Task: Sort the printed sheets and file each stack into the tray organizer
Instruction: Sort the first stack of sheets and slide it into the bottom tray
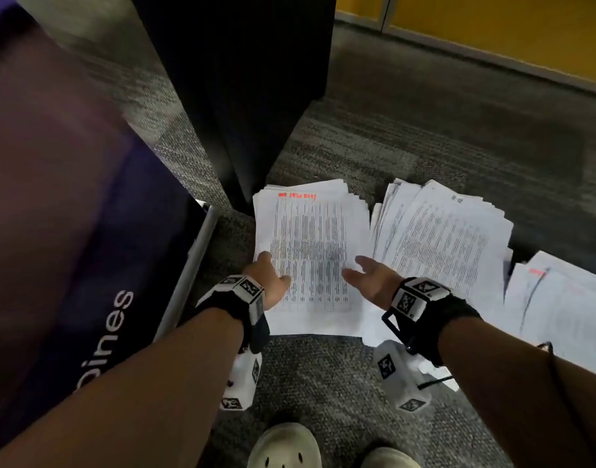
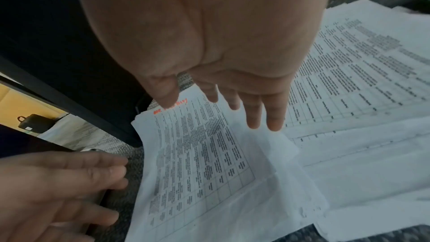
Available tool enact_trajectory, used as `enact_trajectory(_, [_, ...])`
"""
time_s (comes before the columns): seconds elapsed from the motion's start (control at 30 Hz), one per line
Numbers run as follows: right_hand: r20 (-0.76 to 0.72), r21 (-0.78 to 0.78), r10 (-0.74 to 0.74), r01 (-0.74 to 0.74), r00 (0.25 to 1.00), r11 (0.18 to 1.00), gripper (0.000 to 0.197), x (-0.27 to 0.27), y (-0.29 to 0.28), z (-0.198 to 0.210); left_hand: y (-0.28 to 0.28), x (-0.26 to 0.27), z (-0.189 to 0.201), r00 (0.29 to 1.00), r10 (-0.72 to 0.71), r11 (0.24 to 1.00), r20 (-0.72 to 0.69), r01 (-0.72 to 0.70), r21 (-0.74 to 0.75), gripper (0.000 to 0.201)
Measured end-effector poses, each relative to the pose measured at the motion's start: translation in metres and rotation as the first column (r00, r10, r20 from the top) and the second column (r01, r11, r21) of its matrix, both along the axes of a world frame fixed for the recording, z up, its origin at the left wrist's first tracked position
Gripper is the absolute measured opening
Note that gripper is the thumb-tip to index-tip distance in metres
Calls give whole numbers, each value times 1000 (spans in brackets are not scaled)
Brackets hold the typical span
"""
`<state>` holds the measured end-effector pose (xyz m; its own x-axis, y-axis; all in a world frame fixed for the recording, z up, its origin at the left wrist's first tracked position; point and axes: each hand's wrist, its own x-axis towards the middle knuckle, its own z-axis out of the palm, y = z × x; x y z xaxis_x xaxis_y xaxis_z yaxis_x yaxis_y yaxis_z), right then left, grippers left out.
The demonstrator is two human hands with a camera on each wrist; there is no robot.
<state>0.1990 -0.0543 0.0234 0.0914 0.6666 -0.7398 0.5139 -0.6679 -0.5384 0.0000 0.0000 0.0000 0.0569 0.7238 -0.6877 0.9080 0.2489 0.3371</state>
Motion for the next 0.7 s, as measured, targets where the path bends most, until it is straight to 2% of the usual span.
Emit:
enact_trajectory(0.1, [55,10,40,-41,998,999,65,5,7,-18,4,3,-23,996,87,996,9,-87,10,73])
enact_trajectory(0.2, [106,-18,52,-51,993,999,67,3,7,-33,0,1,-39,973,231,972,18,-232,31,80])
enact_trajectory(0.3, [124,-14,46,-45,991,999,64,-1,2,-42,-3,-4,-53,945,327,945,17,-328,9,101])
enact_trajectory(0.4, [89,2,29,-29,996,1000,62,-3,-2,-45,-6,-5,-56,935,355,932,5,-354,-73,126])
enact_trajectory(0.5, [53,-9,26,-26,998,1000,64,1,-4,-43,-5,-7,-59,929,370,927,-25,-371,-44,136])
enact_trajectory(0.7, [35,-34,13,-11,999,999,67,4,-6,-47,4,-9,-54,929,366,926,-47,-369,-80,156])
